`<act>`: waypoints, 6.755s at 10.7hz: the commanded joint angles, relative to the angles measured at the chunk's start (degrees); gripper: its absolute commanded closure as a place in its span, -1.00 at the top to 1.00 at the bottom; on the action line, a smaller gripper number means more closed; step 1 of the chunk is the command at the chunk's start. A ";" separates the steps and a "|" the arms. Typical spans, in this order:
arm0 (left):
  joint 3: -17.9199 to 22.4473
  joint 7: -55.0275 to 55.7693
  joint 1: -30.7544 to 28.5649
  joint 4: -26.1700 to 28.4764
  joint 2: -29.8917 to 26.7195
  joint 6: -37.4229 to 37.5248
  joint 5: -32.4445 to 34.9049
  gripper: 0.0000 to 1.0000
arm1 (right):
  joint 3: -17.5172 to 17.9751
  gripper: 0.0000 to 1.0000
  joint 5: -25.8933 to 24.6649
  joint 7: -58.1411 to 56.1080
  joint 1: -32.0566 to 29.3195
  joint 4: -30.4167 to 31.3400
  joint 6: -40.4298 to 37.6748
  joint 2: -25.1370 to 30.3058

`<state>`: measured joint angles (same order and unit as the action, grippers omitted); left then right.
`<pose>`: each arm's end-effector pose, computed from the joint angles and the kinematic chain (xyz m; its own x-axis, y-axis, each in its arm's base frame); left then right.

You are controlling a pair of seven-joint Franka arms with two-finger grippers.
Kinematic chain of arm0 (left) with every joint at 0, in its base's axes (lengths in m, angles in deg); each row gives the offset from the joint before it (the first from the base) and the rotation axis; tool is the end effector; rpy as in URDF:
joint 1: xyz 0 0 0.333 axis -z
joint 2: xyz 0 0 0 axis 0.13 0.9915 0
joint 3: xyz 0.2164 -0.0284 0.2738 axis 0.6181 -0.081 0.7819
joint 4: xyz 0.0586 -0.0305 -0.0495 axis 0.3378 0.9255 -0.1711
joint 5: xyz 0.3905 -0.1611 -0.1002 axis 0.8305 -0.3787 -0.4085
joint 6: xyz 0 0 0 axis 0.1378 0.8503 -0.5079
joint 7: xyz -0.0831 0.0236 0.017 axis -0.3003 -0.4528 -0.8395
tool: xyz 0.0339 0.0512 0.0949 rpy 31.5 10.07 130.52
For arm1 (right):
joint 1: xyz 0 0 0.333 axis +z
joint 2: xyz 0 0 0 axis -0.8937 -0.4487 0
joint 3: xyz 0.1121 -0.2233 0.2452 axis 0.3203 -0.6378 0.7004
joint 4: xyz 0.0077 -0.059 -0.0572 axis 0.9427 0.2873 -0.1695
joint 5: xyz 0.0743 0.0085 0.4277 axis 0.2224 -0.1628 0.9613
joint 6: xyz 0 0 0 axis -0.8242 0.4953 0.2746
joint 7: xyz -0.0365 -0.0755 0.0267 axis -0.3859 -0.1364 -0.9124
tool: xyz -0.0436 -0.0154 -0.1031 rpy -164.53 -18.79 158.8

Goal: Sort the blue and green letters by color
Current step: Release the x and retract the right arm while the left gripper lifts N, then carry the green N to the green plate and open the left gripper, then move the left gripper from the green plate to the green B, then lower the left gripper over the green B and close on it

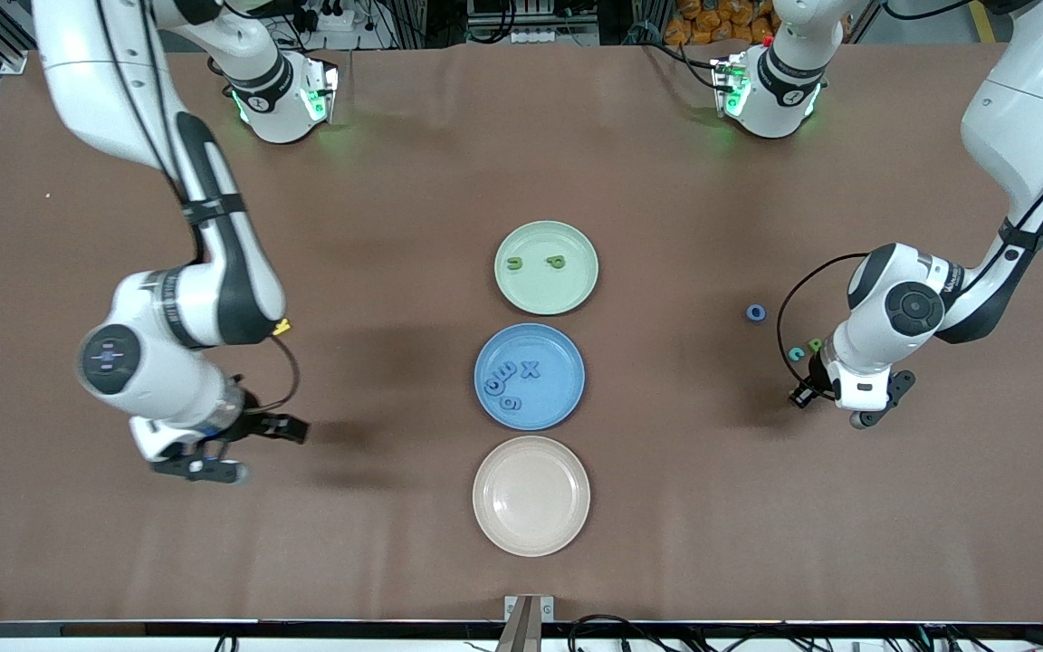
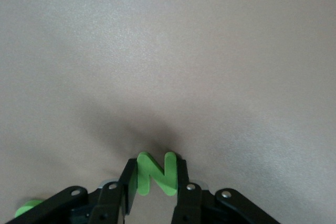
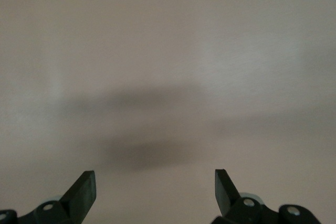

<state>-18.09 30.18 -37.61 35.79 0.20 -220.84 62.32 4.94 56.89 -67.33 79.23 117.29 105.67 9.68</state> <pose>0.6549 -0.0416 0.1680 0.7611 0.6434 0.0822 0.6408 -0.7655 0.0582 0.7662 0.1234 0.3165 0.9842 -0.1639 0.0672 -0.1589 -0.9845 -0.0746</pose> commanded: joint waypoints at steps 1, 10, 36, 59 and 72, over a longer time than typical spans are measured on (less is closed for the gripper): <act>0.09 1.44 0.78 0.13 -1.23 -0.13 2.08 -1.00 | 1.06 1.00 -1.13 -0.49 -5.77 2.39 0.00 4.47; -4.48 17.85 11.74 -1.10 -3.43 2.33 0.76 -1.00 | -1.48 1.00 -16.42 -11.55 -11.76 3.35 -17.55 21.77; -5.44 32.31 29.63 -2.86 -3.52 13.94 -2.75 1.00 | 6.07 1.00 -10.71 -11.66 -14.40 1.77 -33.48 32.69; -16.96 -9.72 -24.53 15.95 -4.05 7.78 12.62 1.00 | 5.72 1.00 -11.33 -10.86 -18.61 -2.10 -33.66 30.50; -8.87 -4.26 -13.80 10.41 -1.14 3.74 15.18 1.00 | 5.99 1.00 -7.39 -10.86 -17.21 -2.62 -37.42 30.41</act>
<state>-27.42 27.16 -50.68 47.21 -1.69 -216.68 75.42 10.94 46.31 -78.27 61.92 116.45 71.70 40.80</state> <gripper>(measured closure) 0.000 0.000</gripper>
